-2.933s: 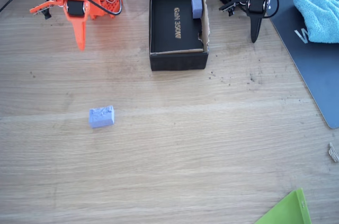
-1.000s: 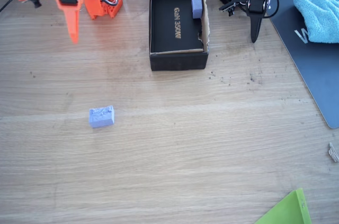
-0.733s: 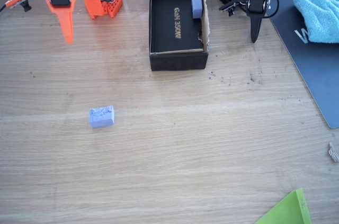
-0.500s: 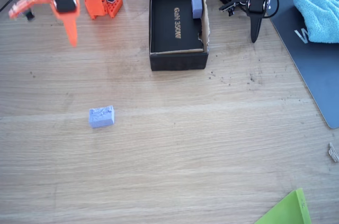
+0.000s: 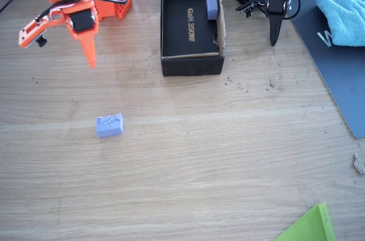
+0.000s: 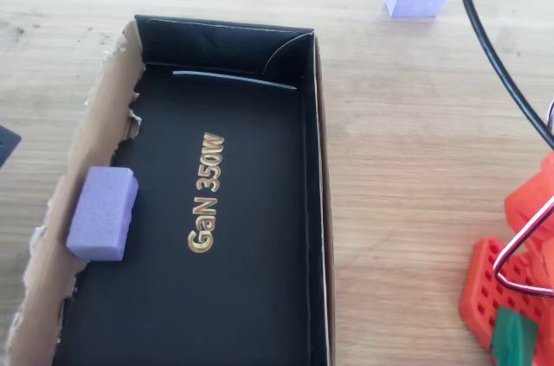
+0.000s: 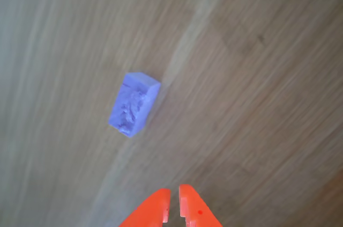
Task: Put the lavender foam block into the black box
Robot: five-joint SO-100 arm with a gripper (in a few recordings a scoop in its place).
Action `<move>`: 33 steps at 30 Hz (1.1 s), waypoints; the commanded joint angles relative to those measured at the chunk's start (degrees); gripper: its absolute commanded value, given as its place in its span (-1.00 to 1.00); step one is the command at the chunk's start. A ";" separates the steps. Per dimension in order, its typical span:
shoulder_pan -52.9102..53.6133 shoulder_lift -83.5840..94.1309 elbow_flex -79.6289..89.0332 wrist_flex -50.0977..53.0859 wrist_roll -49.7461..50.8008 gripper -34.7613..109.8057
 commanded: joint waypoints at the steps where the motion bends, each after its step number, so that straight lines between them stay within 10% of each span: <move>1: 0.79 0.09 -3.08 1.67 -0.09 -0.52; 33: 5.10 -14.41 -17.23 6.68 -1.67 -0.52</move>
